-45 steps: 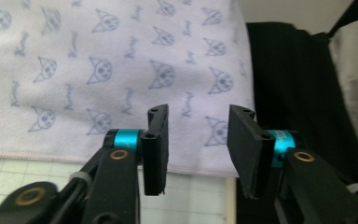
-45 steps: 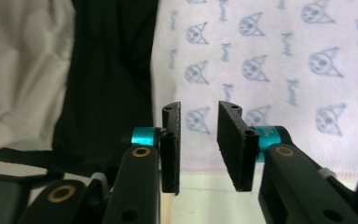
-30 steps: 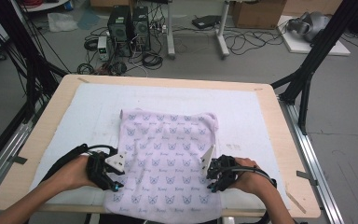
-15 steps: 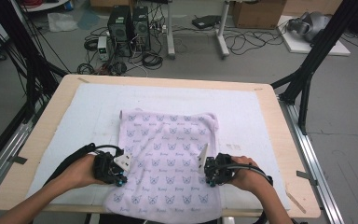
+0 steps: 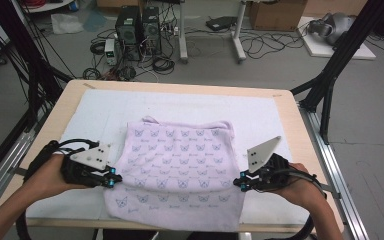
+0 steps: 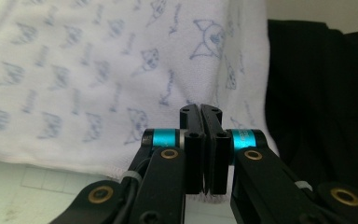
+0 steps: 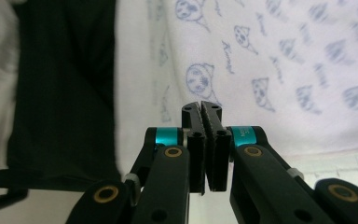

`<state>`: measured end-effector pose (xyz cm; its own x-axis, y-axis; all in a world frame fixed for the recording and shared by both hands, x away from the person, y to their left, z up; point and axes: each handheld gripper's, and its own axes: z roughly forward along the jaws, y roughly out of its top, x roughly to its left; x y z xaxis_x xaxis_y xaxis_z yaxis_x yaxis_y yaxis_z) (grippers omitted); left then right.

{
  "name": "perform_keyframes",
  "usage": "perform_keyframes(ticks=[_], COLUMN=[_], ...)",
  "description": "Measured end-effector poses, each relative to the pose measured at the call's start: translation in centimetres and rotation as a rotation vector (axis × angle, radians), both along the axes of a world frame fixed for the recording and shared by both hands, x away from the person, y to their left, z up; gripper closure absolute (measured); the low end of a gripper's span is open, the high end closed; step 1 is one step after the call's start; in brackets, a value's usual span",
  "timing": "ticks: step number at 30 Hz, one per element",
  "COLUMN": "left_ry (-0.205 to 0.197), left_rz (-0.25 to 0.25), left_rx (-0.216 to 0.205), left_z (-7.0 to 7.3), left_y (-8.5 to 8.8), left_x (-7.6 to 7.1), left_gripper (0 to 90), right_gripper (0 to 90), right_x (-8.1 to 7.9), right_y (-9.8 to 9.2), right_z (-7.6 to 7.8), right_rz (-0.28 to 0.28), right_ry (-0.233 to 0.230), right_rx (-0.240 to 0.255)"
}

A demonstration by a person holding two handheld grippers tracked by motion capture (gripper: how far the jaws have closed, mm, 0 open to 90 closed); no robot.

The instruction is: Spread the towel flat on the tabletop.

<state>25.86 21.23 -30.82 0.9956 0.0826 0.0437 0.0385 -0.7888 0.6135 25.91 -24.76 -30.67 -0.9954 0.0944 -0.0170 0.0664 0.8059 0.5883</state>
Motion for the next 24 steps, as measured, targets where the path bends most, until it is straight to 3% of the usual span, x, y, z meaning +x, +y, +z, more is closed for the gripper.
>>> perform_keyframes(ticks=[3,5,8,9,10,11,12,13,14,16,24], left_ry=[0.004,0.058,0.201,0.189,0.152,0.145,0.154,0.14,0.126,0.125,0.132], left_rz=[-0.022,-0.065,-0.233,-0.258,-0.239,-0.186,-0.147,-0.128,-0.11,-0.076,-0.035], left_rx=[-0.017,-0.035,-0.11,-0.146,-0.183,-0.192,-0.187,-0.194,-0.195,-0.174,0.024], left_z=[0.9,1.3,1.1,0.9,0.6,0.4,0.2,0.0,-0.3,-1.0,-5.6], left_y=[0.3,0.5,0.6,0.7,0.8,0.8,0.9,1.1,1.2,1.1,-0.8], left_x=[-1.0,-1.5,-2.0,-2.1,-1.9,-1.5,-0.9,-0.4,0.0,0.8,3.3], left_gripper=[87.6,87.6,87.2,85.5,74.2,56.4,51.0,52.7,52.7,52.7,52.8], right_gripper=[89.2,89.2,88.4,85.5,69.6,64.6,66.1,66.0,65.5,65.1,62.6], right_x=[-0.9,-1.4,-2.3,-2.4,-2.3,-2.3,-1.8,-1.4,-1.0,-0.2,2.7], right_y=[-0.4,-0.5,-0.4,-0.4,-0.5,-0.7,-0.9,-1.0,-0.9,-0.6,2.0], right_z=[0.9,1.3,1.5,1.4,1.2,1.1,0.9,0.6,0.4,-0.4,-4.4], right_rz=[0.036,0.082,0.203,0.222,0.236,0.216,0.182,0.152,0.121,0.094,0.002], right_ry=[0.014,0.05,0.131,0.175,0.205,0.142,0.143,0.155,0.133,0.128,0.116], right_rx=[0.052,0.084,0.143,0.182,0.219,0.247,0.262,0.259,0.247,0.197,-0.047])
